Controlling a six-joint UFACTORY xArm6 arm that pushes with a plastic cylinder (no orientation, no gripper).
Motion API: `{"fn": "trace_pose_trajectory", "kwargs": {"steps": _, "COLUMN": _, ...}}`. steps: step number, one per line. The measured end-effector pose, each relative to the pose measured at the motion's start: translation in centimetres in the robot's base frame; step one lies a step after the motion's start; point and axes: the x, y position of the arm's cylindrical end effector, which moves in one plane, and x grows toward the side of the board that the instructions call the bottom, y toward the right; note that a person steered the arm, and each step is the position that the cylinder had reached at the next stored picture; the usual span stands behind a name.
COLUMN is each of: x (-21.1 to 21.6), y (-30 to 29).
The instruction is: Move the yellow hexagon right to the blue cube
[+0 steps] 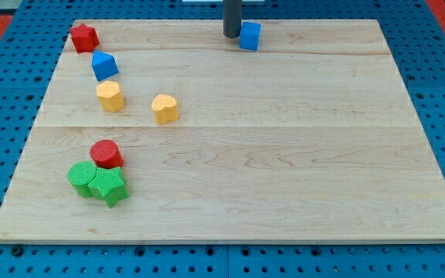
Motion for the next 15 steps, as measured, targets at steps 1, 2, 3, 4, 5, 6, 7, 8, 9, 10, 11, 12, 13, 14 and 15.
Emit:
{"fn": "trace_pose_trajectory", "kwargs": {"steps": 1, "x": 0.0, "y": -0.4}}
{"fn": "trace_pose_trajectory", "kwargs": {"steps": 2, "x": 0.0, "y": -0.7}}
{"fn": "trace_pose_trajectory", "kwargs": {"steps": 3, "x": 0.0, "y": -0.7}}
{"fn": "trace_pose_trajectory", "kwargs": {"steps": 4, "x": 0.0, "y": -4.6}}
{"fn": "trace_pose_trajectory", "kwargs": {"steps": 5, "x": -0.1, "y": -11.2}}
{"fn": "trace_pose_trajectory", "kwargs": {"steps": 6, "x": 1.2, "y": -16.4}}
{"fn": "trace_pose_trajectory", "kwargs": {"steps": 7, "x": 9.1, "y": -12.5}}
{"fn": "trace_pose_trajectory", "kwargs": {"steps": 8, "x": 17.1, "y": -17.9}}
{"fn": "trace_pose_trajectory", "kwargs": {"steps": 9, "x": 21.9, "y": -21.3}}
{"fn": "trace_pose_trajectory", "kwargs": {"steps": 10, "x": 22.4, "y": -30.1}}
{"fn": "trace_pose_trajectory", "kwargs": {"steps": 11, "x": 20.9, "y": -29.1}}
{"fn": "trace_pose_trajectory", "kwargs": {"steps": 12, "x": 17.4, "y": -21.2}}
{"fn": "trace_pose_trajectory", "kwargs": {"steps": 13, "x": 13.2, "y": -18.4}}
{"fn": "trace_pose_trajectory", "kwargs": {"steps": 14, "x": 14.6, "y": -14.9}}
{"fn": "trace_pose_trajectory", "kwargs": {"steps": 15, "x": 16.5, "y": -18.0}}
